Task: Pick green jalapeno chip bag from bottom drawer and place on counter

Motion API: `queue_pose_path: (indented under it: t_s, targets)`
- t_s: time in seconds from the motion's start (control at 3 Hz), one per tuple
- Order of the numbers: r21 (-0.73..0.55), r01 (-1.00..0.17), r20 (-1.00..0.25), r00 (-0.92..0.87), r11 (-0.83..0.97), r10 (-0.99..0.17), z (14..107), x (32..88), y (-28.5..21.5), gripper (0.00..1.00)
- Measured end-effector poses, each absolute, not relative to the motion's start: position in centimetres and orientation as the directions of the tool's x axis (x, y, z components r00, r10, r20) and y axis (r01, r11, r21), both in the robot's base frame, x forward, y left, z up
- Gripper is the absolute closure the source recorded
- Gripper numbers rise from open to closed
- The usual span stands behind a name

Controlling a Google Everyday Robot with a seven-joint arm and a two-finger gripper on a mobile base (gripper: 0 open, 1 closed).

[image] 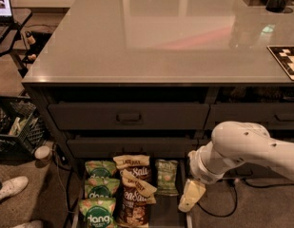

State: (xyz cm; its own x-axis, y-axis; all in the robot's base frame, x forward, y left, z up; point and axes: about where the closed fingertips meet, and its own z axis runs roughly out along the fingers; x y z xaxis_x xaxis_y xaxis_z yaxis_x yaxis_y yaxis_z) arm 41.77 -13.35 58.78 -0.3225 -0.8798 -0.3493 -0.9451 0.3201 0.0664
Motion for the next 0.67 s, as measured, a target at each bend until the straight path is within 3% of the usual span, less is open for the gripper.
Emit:
queue_pose_path:
  t_s: [0.67]
  targets:
    - [0.090, -0.940, -0.378, -0.339, 0.331, -0.862, 56.0, 42.3, -13.1, 0.00]
